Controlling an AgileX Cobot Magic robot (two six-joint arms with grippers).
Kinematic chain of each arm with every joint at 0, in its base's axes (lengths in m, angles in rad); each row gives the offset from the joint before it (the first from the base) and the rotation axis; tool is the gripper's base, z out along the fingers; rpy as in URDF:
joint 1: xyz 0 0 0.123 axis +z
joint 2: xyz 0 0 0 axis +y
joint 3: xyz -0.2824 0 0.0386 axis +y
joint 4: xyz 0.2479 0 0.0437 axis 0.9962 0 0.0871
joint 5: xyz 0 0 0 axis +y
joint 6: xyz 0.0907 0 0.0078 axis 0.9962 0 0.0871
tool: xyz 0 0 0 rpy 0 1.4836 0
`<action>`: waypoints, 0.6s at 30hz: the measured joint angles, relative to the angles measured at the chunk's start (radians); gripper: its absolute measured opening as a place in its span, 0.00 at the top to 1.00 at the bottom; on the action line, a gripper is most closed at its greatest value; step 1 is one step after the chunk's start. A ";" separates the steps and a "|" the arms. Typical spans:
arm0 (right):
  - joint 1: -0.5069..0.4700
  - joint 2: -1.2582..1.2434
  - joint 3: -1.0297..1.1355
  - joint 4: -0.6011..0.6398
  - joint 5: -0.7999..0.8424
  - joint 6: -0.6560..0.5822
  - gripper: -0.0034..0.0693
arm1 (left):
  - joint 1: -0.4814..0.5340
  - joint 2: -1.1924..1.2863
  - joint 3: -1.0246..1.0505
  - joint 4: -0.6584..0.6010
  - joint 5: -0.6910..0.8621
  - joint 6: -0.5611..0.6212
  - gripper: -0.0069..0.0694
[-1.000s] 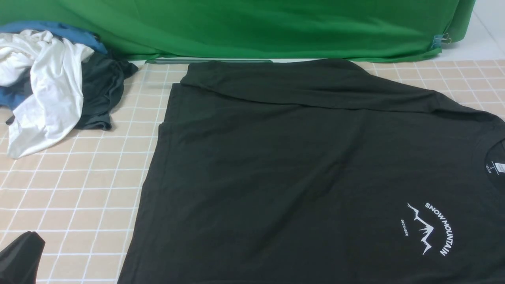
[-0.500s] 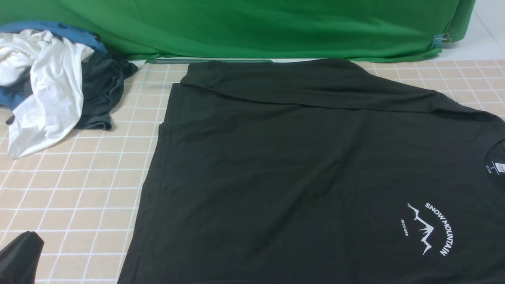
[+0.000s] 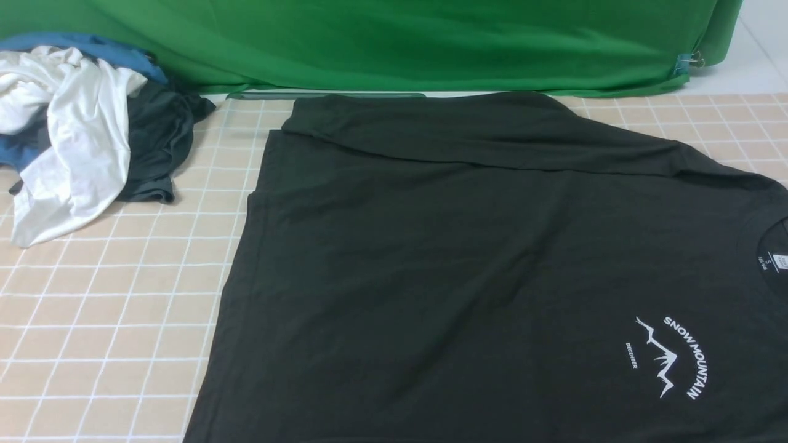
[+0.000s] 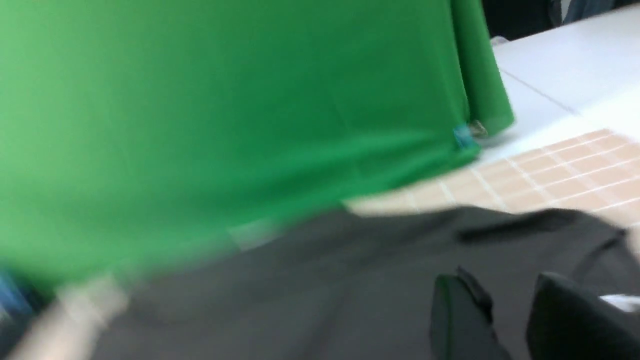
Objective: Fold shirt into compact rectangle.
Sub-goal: 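Grasp the left edge of the dark T-shirt lying flat on the table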
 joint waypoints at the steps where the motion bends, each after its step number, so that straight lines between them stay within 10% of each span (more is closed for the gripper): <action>1: 0.000 0.000 0.000 0.008 -0.029 0.070 0.61 | 0.000 0.000 0.000 -0.001 -0.068 -0.033 0.89; 7: 0.000 0.000 0.000 0.025 -0.105 0.192 0.61 | 0.000 0.012 -0.132 -0.001 -0.033 -0.109 0.89; 12: 0.000 0.000 0.000 0.029 -0.161 0.224 0.61 | -0.001 0.184 -0.411 0.084 0.425 -0.101 0.89; 18: 0.044 0.035 -0.241 0.007 0.061 0.107 0.84 | -0.001 0.591 -0.714 0.089 1.105 0.210 0.89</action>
